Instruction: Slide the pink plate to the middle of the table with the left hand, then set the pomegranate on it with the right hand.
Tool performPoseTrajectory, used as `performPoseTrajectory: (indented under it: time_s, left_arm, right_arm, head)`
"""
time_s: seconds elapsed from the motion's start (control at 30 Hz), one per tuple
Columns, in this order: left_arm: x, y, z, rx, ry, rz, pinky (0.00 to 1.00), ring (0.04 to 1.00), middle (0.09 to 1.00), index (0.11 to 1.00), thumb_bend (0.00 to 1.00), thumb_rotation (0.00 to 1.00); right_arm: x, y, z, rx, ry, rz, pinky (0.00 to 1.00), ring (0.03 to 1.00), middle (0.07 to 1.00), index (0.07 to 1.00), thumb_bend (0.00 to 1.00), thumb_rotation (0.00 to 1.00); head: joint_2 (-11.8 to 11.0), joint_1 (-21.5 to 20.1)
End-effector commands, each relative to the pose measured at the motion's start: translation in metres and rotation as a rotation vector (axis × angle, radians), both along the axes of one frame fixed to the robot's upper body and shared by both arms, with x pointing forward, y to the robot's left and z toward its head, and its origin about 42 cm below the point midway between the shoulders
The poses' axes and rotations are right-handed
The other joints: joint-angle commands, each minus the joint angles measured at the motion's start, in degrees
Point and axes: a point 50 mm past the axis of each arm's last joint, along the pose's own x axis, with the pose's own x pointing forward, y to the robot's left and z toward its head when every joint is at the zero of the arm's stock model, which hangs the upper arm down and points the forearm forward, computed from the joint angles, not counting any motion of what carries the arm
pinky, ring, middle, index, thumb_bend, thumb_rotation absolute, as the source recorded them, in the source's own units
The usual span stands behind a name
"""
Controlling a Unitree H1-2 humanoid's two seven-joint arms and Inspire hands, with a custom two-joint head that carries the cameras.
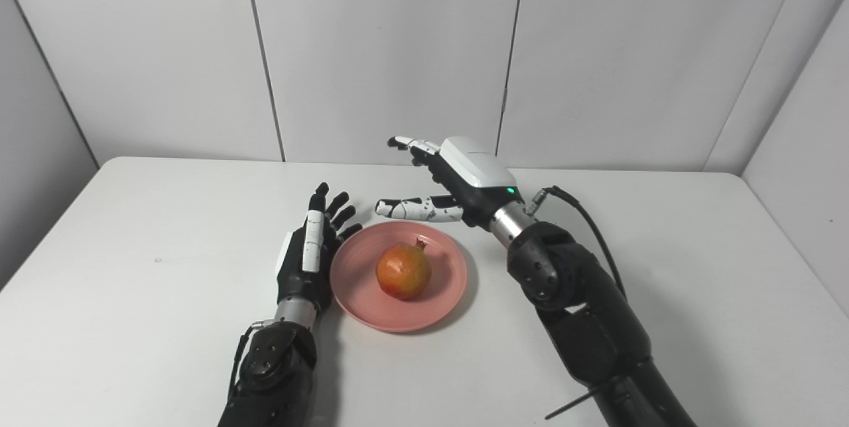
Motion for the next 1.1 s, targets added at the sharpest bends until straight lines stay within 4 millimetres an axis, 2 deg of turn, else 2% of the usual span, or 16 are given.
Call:
performPoseTrajectory:
  time_s: [0.0,0.03,0.13,0.17,0.27,0.6,0.8,0.93,1.07]
  left_arm:
    - [0.002,-0.003,0.006,-0.018,-0.004,-0.004,0.87,0.905,0.917,1.000,0.95,0.89]
    - [0.002,-0.003,0.005,-0.017,-0.003,-0.003,0.87,0.904,0.918,1.000,0.95,0.88]
    - [0.002,-0.001,0.005,-0.015,-0.004,-0.001,0.89,0.903,0.917,1.000,0.95,0.89]
    - [0.002,0.000,0.005,-0.016,-0.005,0.001,0.90,0.907,0.916,1.000,0.95,0.89]
    - [0.001,0.003,0.006,-0.021,-0.009,0.009,0.92,0.907,0.914,1.000,0.95,0.89]
    - [-0.001,0.016,0.010,-0.003,-0.022,0.034,0.87,0.891,0.903,1.000,0.99,0.89]
    - [-0.006,0.021,0.013,0.115,-0.057,0.073,0.81,0.862,0.908,1.000,0.92,0.91]
    - [-0.006,0.024,0.015,0.145,-0.062,0.090,0.85,0.871,0.911,1.000,0.88,0.92]
    - [-0.004,0.026,0.016,0.156,-0.067,0.095,0.86,0.910,0.942,1.000,0.85,0.93]
  right_arm:
    - [0.008,-0.010,0.021,0.194,-0.011,-0.032,0.78,0.882,0.914,0.899,1.00,1.00]
    - [0.008,-0.013,0.021,0.270,0.006,-0.039,0.83,0.910,0.926,0.901,1.00,1.00]
    - [0.006,-0.020,0.021,0.418,0.043,-0.050,0.89,0.924,0.952,0.936,1.00,1.00]
    - [0.006,-0.021,0.020,0.458,0.062,-0.054,0.96,0.958,0.958,0.955,1.00,1.00]
    - [0.004,-0.026,0.012,0.596,0.129,-0.061,0.99,0.978,0.960,0.968,1.00,1.00]
    - [0.000,-0.019,-0.028,0.984,0.299,-0.104,1.00,0.965,0.947,0.927,1.00,1.00]
    - [-0.002,-0.007,-0.059,1.048,0.359,-0.160,1.00,0.941,0.927,0.897,1.00,1.00]
    - [-0.007,-0.001,-0.077,1.129,0.388,-0.241,0.97,0.903,0.895,0.874,1.00,1.00]
    - [-0.016,0.006,-0.098,1.189,0.421,-0.271,0.96,0.919,0.907,0.887,1.00,1.00]
  head:
    - [-0.17,0.08]
    - [-0.23,0.10]
    - [-0.46,0.14]
    - [-0.46,0.14]
    - [-0.39,0.21]
    - [-0.35,0.02]
    - [-0.32,-0.25]
    - [-0.16,-0.34]
    - [-0.03,-0.66]
